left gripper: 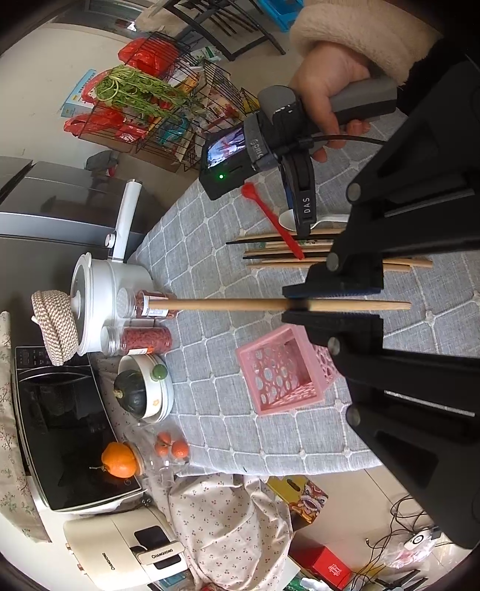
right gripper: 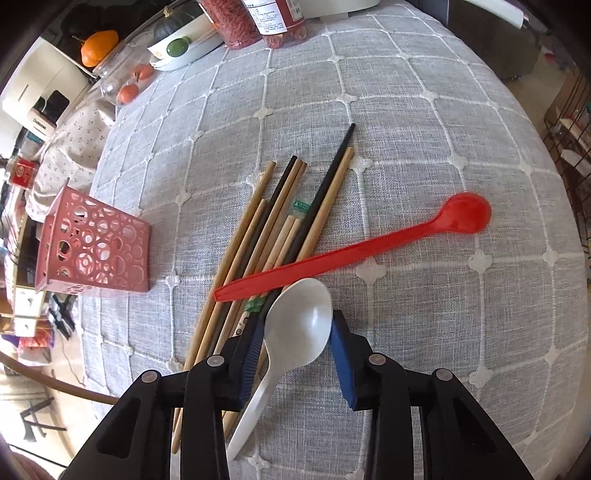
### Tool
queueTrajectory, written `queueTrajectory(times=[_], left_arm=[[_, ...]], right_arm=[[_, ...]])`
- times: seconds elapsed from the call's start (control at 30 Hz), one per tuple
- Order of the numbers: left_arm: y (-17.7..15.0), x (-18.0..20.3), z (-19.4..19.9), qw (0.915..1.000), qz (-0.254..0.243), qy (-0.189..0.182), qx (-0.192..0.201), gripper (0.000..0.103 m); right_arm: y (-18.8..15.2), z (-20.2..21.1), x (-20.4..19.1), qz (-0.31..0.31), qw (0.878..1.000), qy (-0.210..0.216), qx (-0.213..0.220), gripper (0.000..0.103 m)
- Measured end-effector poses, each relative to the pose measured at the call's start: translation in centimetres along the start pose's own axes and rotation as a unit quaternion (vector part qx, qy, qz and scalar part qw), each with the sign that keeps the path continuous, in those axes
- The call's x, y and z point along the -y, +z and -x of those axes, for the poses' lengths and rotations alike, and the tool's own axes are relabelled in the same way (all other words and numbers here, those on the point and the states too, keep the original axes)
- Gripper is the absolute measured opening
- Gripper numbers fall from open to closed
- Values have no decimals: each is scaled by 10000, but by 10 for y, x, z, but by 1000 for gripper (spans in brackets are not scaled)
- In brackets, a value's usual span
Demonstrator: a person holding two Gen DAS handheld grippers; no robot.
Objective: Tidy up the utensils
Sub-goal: 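Lift the chopstick with the left tool while the right tool grasps the white spoon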
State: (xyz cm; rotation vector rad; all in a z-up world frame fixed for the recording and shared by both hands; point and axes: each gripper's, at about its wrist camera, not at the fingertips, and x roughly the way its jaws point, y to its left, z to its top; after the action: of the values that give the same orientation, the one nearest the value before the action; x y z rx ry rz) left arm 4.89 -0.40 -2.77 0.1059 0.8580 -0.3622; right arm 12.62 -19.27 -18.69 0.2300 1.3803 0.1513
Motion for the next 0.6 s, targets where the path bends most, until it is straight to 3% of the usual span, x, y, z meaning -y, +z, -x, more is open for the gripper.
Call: queueTrajectory(times=[0.2, 0.33, 0.6], left_arm=[[-2, -3, 6, 10000, 58, 18, 77, 7], [2, -5, 23, 9994, 97, -30, 325, 7], [18, -14, 67, 9889, 351, -3, 1447, 7]], right_arm=[[-1, 5, 0, 9, 10000, -6, 73, 36], [-4, 22, 2, 3, 9995, 174, 266, 36], [-8, 73, 0, 77, 9940, 443, 997, 36]])
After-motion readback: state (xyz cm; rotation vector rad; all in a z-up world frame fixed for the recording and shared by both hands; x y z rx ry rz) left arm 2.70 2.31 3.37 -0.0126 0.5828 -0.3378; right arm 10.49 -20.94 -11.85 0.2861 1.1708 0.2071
